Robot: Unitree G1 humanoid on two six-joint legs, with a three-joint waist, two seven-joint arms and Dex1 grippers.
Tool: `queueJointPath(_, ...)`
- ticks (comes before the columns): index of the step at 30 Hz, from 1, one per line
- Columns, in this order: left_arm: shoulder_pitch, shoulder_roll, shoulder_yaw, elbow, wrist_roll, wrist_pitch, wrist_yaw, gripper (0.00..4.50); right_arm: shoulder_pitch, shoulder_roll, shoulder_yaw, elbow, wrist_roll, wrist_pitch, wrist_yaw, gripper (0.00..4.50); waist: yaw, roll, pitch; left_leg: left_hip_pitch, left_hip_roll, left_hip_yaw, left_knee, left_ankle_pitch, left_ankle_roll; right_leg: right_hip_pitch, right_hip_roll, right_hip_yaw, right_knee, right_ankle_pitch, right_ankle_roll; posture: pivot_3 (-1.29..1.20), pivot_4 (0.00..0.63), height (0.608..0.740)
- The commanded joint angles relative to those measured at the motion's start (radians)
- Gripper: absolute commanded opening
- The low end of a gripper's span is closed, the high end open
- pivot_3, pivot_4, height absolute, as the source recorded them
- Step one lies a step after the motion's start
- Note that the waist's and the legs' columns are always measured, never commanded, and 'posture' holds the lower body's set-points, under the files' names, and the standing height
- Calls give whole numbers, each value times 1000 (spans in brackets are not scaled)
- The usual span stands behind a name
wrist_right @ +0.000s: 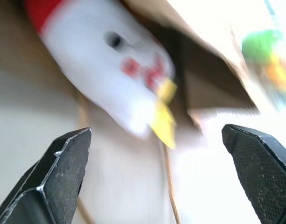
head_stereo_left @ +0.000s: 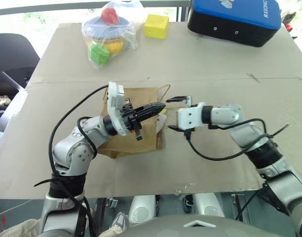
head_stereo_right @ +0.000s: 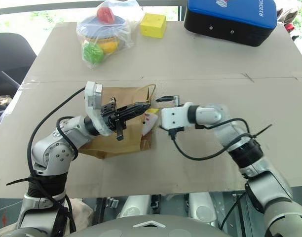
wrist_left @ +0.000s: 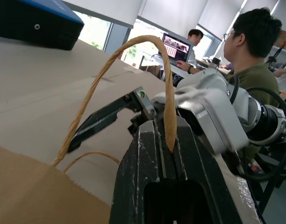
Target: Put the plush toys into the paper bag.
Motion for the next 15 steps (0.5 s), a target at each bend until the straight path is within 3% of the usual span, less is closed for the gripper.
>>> queueJointPath(1,-4,2,19,-16,14,-44,-27,0,8,-3,-80,-146,65,182,-1,4419,-1,0,0,0,0,0,0,0,0,0,0,0,0,0,0,0,150,740)
queueJointPath(9,9,-12,56,-24,10,-71,-11,0,64,52,-280,-418,303,1093,-84,4419,3,0,0,-1,0,0,0,0,1,0,0,0,-1,0,0,0,150,740)
queueJointPath(12,11,-17,74,-37,1,-75,5,0,73,201,-380,-427,375,1376,-152,4419,0,0,0,0,0,-1,-1,0,1,0,0,0,0,0,0,0,150,740)
queueJointPath(14,13,-17,76,-46,2,-81,8,0,65,314,-425,-372,401,1447,-201,4419,-4,0,0,0,0,-1,-2,0,1,0,0,0,0,0,0,0,150,740)
queueJointPath(15,14,-17,75,-50,3,-81,9,0,60,343,-435,-345,409,1452,-216,4187,-4,0,0,0,0,-1,-2,0,1,-1,1,0,0,0,0,0,150,740)
